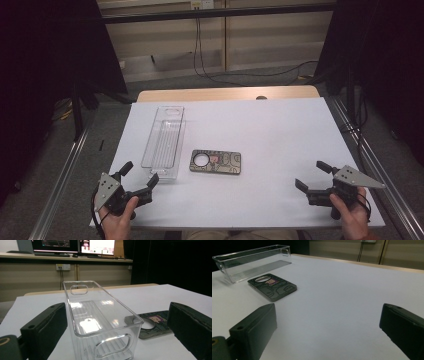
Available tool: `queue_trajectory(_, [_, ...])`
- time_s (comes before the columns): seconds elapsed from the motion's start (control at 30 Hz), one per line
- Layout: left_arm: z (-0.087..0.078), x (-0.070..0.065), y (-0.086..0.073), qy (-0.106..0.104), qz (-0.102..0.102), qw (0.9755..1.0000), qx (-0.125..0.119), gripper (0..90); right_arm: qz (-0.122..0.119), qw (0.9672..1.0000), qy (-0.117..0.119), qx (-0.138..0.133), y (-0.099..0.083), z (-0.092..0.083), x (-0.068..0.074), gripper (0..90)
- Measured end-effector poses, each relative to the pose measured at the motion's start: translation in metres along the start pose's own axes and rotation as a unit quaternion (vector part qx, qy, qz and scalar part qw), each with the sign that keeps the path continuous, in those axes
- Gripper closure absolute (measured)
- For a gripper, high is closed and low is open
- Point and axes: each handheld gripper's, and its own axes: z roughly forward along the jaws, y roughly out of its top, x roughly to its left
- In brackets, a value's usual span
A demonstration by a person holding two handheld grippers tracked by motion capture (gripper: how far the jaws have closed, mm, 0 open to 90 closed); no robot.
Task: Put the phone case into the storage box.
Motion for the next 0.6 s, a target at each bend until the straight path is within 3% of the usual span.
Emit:
queue_trajectory(0.37, [0.001,0.000,0.000,0.001,0.001,1.0000,0.003,3.5,0.006,0.9990,0.035,0.027,0.004,0.013,0.008,0.7])
queue_trajectory(0.6, [0.001,-0.001,0.000,0.001,0.002,1.0000,0.005,3.5,-0.008,0.9953,0.077,0.057,0.010,0.020,0.013,0.8])
